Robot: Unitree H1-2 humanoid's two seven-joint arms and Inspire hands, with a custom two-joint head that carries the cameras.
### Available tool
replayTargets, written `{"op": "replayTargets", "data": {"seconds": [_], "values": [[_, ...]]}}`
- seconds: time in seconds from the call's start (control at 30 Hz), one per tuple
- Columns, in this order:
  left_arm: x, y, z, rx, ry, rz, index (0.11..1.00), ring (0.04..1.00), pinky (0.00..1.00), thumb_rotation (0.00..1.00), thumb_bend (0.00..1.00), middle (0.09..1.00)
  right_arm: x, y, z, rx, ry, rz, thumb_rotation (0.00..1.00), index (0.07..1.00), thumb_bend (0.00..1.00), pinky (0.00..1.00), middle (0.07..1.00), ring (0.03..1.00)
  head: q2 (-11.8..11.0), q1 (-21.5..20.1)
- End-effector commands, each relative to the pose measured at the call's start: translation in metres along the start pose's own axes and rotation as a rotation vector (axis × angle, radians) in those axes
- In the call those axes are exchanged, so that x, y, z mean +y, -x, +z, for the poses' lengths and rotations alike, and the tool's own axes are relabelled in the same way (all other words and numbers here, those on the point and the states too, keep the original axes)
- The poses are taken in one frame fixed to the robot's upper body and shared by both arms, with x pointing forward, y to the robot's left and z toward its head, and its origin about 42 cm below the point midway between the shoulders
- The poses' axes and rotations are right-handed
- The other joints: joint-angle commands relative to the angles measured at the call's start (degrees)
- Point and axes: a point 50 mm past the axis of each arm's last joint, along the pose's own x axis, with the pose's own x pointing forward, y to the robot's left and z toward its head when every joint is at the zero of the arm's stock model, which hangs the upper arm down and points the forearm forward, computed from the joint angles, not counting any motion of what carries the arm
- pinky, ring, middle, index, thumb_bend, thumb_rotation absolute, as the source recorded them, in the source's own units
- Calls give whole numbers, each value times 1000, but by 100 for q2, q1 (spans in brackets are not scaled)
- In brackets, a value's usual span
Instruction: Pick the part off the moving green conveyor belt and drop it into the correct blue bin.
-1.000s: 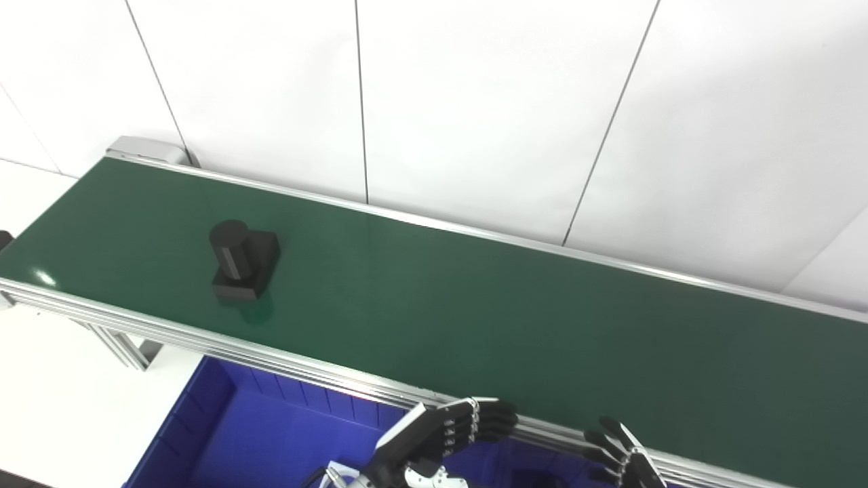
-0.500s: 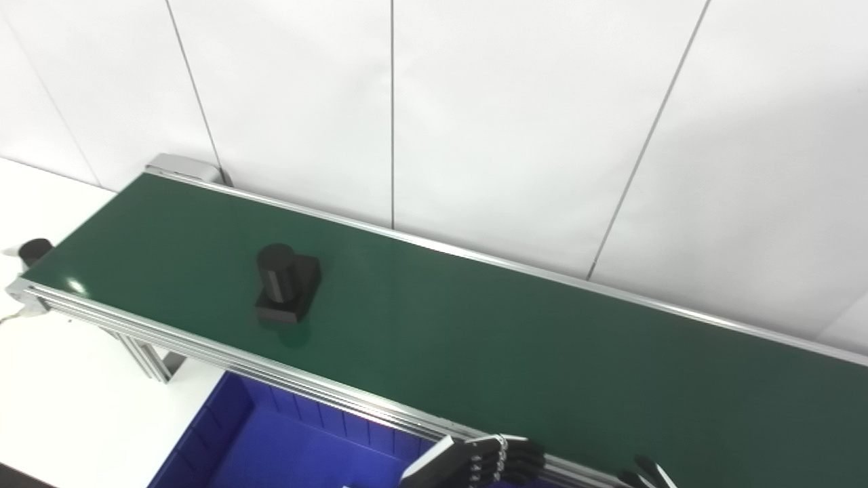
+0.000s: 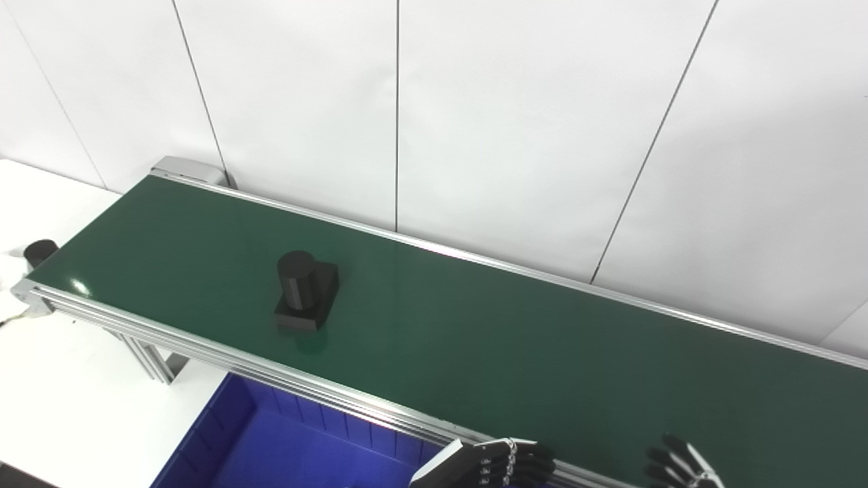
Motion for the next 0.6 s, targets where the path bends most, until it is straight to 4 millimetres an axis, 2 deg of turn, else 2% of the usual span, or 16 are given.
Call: {"op": "replayTargets", "data": {"seconds": [0.0, 0.13, 0.27, 0.57], "values": [[-1, -10, 12, -70, -20, -9, 783, 793, 783, 268, 1000, 797, -6, -10, 19, -68, 25, -8, 601, 860, 534, 679, 798, 759, 10, -4], [-1, -10, 11, -70, -19, -8, 784, 794, 784, 275, 1000, 801, -9, -19, 30, -107, 50, 5, 553, 860, 550, 673, 803, 766, 19, -26], [0, -9, 11, -71, -17, -8, 786, 796, 784, 273, 1000, 804, -11, -34, 43, -148, 75, 18, 587, 864, 606, 669, 820, 776, 24, -64], [0, -9, 11, -68, -19, -10, 790, 801, 791, 283, 1000, 805, -13, -66, 64, -156, 181, 46, 634, 869, 638, 680, 842, 799, 37, -124]]}}
